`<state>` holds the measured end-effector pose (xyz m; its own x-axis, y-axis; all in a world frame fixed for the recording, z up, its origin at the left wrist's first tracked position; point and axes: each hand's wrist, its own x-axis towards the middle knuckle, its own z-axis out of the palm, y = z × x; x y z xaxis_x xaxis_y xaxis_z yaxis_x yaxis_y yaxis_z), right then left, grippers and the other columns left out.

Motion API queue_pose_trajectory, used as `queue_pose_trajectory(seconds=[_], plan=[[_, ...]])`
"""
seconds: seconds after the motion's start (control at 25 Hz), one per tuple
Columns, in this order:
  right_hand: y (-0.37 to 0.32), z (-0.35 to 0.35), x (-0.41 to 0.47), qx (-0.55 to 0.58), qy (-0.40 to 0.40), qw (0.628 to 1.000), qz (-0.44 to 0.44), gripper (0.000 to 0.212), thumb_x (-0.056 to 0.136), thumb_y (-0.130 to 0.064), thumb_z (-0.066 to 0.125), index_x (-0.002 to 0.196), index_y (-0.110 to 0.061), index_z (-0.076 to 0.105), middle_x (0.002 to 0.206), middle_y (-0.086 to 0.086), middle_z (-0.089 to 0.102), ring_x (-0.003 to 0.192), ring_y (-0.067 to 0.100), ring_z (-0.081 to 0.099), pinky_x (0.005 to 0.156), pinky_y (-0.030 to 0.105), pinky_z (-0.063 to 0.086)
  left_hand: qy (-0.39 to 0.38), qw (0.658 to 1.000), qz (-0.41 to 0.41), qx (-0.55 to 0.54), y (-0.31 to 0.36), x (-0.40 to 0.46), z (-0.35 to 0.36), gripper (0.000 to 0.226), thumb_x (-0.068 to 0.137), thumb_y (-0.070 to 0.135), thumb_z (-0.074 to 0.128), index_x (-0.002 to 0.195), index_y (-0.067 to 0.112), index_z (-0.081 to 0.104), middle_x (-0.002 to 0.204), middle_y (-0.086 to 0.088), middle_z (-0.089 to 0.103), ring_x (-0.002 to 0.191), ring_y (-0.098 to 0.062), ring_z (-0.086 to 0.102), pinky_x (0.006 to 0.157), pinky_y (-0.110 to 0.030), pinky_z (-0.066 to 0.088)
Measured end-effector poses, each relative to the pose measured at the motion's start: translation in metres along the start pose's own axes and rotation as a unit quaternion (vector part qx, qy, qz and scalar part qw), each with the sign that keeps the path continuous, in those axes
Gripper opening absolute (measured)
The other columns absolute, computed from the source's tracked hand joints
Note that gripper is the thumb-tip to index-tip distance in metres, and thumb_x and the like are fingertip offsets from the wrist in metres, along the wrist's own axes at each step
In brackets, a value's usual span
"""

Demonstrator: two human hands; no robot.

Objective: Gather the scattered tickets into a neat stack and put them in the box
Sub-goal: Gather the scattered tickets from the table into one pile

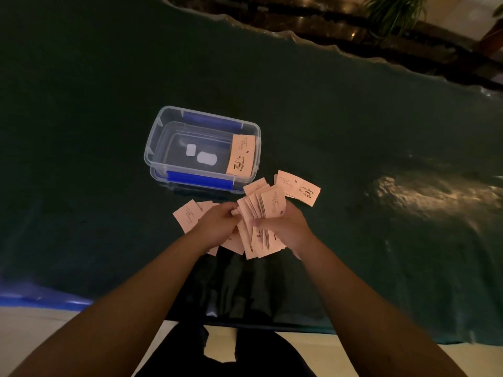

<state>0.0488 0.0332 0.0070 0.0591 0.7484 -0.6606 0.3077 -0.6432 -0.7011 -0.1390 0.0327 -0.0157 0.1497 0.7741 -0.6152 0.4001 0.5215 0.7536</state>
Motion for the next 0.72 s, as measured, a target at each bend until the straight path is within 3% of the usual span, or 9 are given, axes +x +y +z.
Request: queue_pose_trajectory(seconds=[0.12, 0.2, 0.32, 0.4, 0.48, 0.56, 0.64, 0.72], plan=[[0.000, 0.005, 0.001, 0.000, -0.009, 1.000, 0.014, 0.069, 0.078, -0.015, 0.093, 0.137, -0.029, 0.062, 0.137, -0.001, 0.068, 0.133, 0.023, 0.060, 0.106, 0.049, 0.053, 0.017, 0.995, -0.013, -0.097, 0.005, 0.008, 0.004, 0.013, 0.105, 0.030, 0.058, 0.111, 0.039, 0.065, 0.110, 0.011, 0.073, 0.097, -0.013, 0.074, 0.085, -0.039, 0.063], [0.002, 0.010, 0.002, 0.039, -0.011, 0.999, 0.031, 0.061, 0.078, -0.016, 0.093, 0.127, -0.035, 0.064, 0.132, -0.003, 0.070, 0.128, 0.022, 0.063, 0.102, 0.046, 0.054, 0.028, 0.993, -0.014, -0.113, 0.008, 0.011, 0.007, 0.014, 0.105, 0.030, 0.056, 0.105, 0.041, 0.065, 0.109, 0.013, 0.072, 0.098, -0.013, 0.073, 0.087, -0.041, 0.063], [0.006, 0.016, 0.002, 0.088, 0.019, 0.993, 0.079, 0.054, 0.076, -0.020, 0.094, 0.116, -0.042, 0.064, 0.121, -0.006, 0.071, 0.108, 0.015, 0.067, 0.092, 0.042, 0.058, 0.063, 0.996, -0.006, -0.060, 0.006, 0.011, 0.005, 0.016, 0.104, 0.029, 0.056, 0.099, 0.042, 0.065, 0.108, 0.014, 0.072, 0.096, -0.012, 0.072, 0.083, -0.036, 0.060], [0.010, 0.023, 0.004, 0.112, 0.050, 0.984, 0.125, 0.059, 0.074, -0.022, 0.096, 0.122, -0.036, 0.065, 0.118, -0.003, 0.073, 0.104, 0.017, 0.071, 0.091, 0.045, 0.062, 0.116, 0.993, -0.004, -0.011, -0.003, 0.007, 0.000, 0.016, 0.104, 0.026, 0.058, 0.098, 0.041, 0.060, 0.107, 0.015, 0.068, 0.098, -0.010, 0.066, 0.074, -0.027, 0.052], [0.012, 0.033, 0.006, 0.117, 0.077, 0.977, 0.160, 0.064, 0.073, -0.025, 0.097, 0.128, -0.031, 0.065, 0.115, 0.000, 0.074, 0.100, 0.019, 0.073, 0.080, 0.041, 0.063, 0.148, 0.988, -0.005, 0.042, -0.015, 0.002, -0.006, 0.013, 0.106, 0.025, 0.056, 0.107, 0.037, 0.060, 0.112, 0.011, 0.066, 0.102, -0.011, 0.060, 0.069, -0.018, 0.043], [0.011, 0.043, 0.008, 0.103, 0.102, 0.974, 0.176, 0.077, 0.071, -0.031, 0.099, 0.138, -0.025, 0.061, 0.121, 0.003, 0.074, 0.104, 0.021, 0.074, 0.080, 0.041, 0.062, 0.175, 0.980, -0.004, 0.098, -0.027, -0.007, -0.011, 0.021, 0.105, 0.023, 0.057, 0.123, 0.029, 0.064, 0.128, 0.002, 0.065, 0.114, -0.015, 0.060, 0.083, -0.020, 0.046], [0.007, 0.053, 0.010, 0.086, 0.122, 0.973, 0.174, 0.089, 0.069, -0.041, 0.099, 0.144, -0.022, 0.056, 0.126, 0.004, 0.073, 0.102, 0.021, 0.073, 0.077, 0.039, 0.060, 0.223, 0.961, -0.007, 0.162, -0.037, -0.018, -0.019, 0.035, 0.098, 0.023, 0.067, 0.133, 0.024, 0.062, 0.139, -0.004, 0.060, 0.127, -0.022, 0.055, 0.100, -0.035, 0.048], [0.001, 0.060, 0.011, 0.066, 0.134, 0.974, 0.171, 0.093, 0.072, -0.053, 0.094, 0.148, -0.020, 0.051, 0.132, 0.005, 0.071, 0.098, 0.019, 0.071, 0.070, 0.036, 0.056, 0.261, 0.943, -0.054, 0.202, -0.047, -0.028, -0.031, 0.059, 0.091, 0.029, 0.075, 0.143, 0.019, 0.051, 0.145, -0.010, 0.051, 0.133, -0.029, 0.048, 0.107, -0.045, 0.046]])
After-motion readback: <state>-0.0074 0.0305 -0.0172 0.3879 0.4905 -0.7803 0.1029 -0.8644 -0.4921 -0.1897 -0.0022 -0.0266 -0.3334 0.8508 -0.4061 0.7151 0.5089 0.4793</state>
